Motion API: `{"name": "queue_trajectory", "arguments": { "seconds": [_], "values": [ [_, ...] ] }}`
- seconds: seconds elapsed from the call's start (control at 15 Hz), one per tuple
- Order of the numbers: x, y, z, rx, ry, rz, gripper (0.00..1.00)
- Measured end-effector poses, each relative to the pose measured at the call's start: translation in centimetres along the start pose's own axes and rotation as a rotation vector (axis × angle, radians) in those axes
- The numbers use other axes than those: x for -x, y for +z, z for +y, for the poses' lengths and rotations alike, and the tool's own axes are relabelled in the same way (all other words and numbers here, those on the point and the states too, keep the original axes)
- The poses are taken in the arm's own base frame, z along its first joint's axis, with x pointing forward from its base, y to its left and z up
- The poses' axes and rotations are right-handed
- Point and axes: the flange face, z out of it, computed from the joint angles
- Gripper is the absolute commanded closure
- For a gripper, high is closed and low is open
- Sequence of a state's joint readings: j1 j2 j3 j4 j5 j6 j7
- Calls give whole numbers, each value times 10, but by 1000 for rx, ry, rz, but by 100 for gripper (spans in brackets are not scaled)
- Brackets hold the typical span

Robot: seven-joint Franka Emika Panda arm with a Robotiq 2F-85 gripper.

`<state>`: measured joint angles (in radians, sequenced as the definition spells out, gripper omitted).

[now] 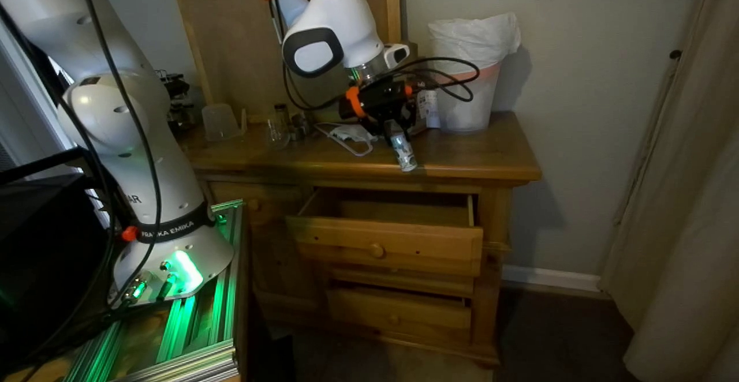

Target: Open the top right drawer, remove the white container from the drawer, put it on the dresser and then close the drawer

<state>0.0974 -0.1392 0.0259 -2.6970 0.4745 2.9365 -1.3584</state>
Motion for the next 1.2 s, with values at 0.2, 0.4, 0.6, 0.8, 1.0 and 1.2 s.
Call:
{"name": "queue_trajectory", "arguments": {
  "seconds": [0.2,0.4,0.6,0.8,1.0,1.2],
  "values": [
    [-3,-8,8,31,-7,-34,80],
    [-20,-22,8,40,-16,-46,80],
    [-43,-42,7,28,-21,-37,80],
    [-65,-60,5,9,-30,-24,80],
    [-85,-71,2,-11,-49,-16,80],
    [-102,-76,-5,-33,-79,-12,80]
  ]
}}
